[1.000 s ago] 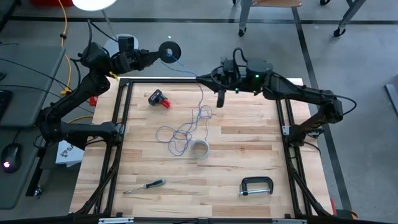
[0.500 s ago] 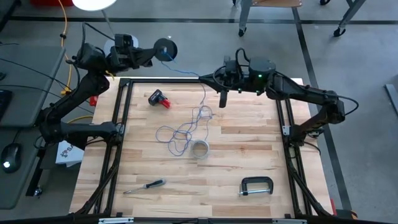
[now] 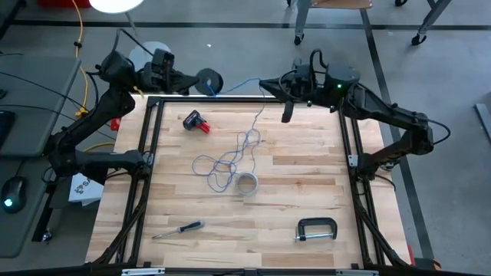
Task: Coil cords
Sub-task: Coil the blue wire on the spool
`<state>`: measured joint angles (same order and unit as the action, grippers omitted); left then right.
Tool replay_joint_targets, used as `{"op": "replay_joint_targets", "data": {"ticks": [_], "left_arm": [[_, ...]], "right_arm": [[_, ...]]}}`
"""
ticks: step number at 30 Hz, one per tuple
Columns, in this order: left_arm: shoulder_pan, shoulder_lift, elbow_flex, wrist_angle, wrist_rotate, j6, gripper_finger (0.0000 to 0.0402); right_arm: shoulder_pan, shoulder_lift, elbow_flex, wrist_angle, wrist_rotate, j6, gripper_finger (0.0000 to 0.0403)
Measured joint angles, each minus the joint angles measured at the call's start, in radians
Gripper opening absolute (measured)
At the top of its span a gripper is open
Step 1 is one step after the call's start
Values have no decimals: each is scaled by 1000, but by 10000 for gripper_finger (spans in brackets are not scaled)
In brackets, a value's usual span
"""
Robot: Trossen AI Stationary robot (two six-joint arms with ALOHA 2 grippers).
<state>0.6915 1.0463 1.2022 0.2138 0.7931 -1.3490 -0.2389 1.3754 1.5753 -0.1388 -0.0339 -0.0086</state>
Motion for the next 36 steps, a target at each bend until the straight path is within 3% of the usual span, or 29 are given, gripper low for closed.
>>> {"op": "replay_joint_targets", "data": {"ticks": [6,12,17,30,36], "left_arm": [[-65,57,0,45,36,-52,0],[-117,133,0,246,70,-171,0],[-163,185,9,304,100,-232,0],[-225,415,359,308,194,-156,0],[-227,487,446,305,201,-95,0]], "right_arm": [[-25,27,0,72,-1,0,0],[-36,66,0,104,1,8,0],[-55,90,0,134,4,43,0],[-41,199,0,321,-50,181,0],[-9,200,0,342,-41,192,0]]}}
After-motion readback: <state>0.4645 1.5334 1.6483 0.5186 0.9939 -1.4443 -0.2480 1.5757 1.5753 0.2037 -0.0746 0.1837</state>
